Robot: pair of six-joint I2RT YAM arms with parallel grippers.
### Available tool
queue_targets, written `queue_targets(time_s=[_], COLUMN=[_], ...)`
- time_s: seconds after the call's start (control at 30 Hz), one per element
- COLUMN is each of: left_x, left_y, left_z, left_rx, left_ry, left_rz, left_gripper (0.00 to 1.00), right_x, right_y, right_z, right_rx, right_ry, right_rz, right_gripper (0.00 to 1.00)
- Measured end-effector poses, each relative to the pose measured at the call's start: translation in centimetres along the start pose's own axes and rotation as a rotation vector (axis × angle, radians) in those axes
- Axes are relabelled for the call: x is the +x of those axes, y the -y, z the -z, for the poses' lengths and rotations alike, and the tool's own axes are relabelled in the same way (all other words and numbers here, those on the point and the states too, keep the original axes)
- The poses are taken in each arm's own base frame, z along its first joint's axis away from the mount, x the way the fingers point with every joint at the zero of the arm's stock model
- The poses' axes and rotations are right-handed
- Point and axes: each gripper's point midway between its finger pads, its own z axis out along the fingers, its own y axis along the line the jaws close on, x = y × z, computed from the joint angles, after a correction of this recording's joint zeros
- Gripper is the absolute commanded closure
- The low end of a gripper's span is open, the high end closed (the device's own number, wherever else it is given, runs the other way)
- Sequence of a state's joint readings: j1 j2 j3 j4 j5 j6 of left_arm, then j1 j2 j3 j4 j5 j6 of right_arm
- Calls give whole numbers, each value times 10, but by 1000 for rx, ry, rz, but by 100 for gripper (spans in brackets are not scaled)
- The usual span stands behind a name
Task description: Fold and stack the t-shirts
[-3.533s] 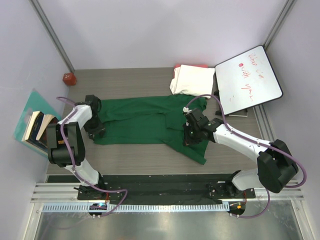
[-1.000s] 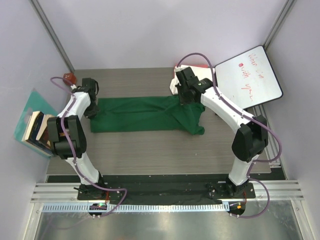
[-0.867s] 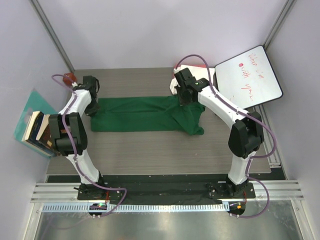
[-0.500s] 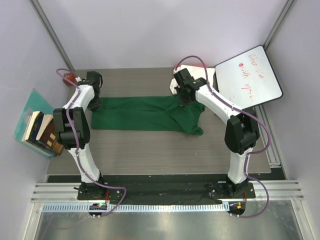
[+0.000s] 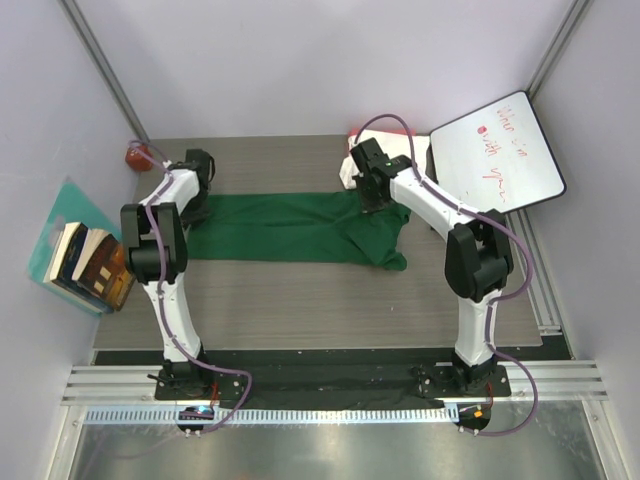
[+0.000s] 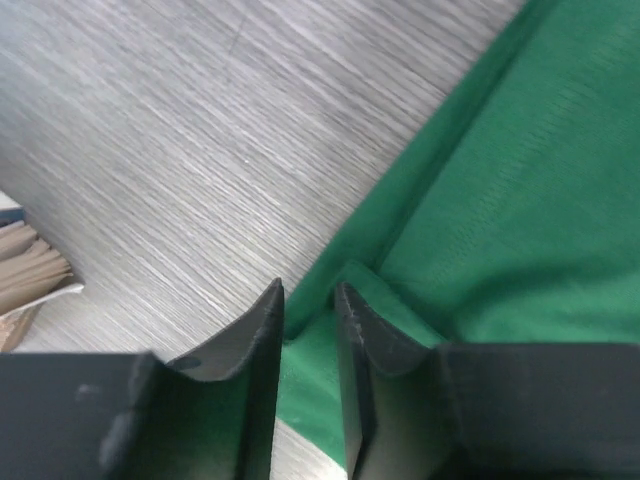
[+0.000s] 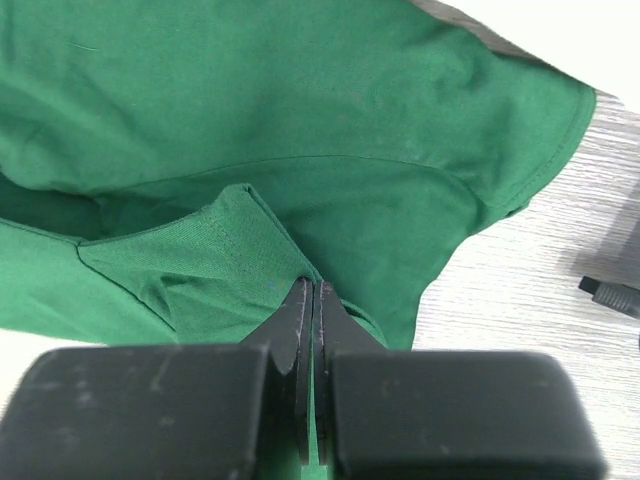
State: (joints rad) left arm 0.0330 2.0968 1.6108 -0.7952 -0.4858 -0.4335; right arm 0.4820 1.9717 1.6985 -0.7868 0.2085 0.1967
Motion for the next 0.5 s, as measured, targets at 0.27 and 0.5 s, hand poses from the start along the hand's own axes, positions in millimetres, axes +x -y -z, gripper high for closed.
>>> queue_targets(time_s=[0.27,0.5], left_x=[-2,-26], left_y=[-12,-33], left_z=[0,35], left_rx=[-98,-161], left_ry=[28,141], left_rz=[-12,44], left_gripper=[44,38], right_x=[5,-7], right_y=[-1,6], right_z=[-11,-12], right_rx=[10,43], right_ry=[-24,20], right_rz=[-15,-29], right_gripper=[79,75])
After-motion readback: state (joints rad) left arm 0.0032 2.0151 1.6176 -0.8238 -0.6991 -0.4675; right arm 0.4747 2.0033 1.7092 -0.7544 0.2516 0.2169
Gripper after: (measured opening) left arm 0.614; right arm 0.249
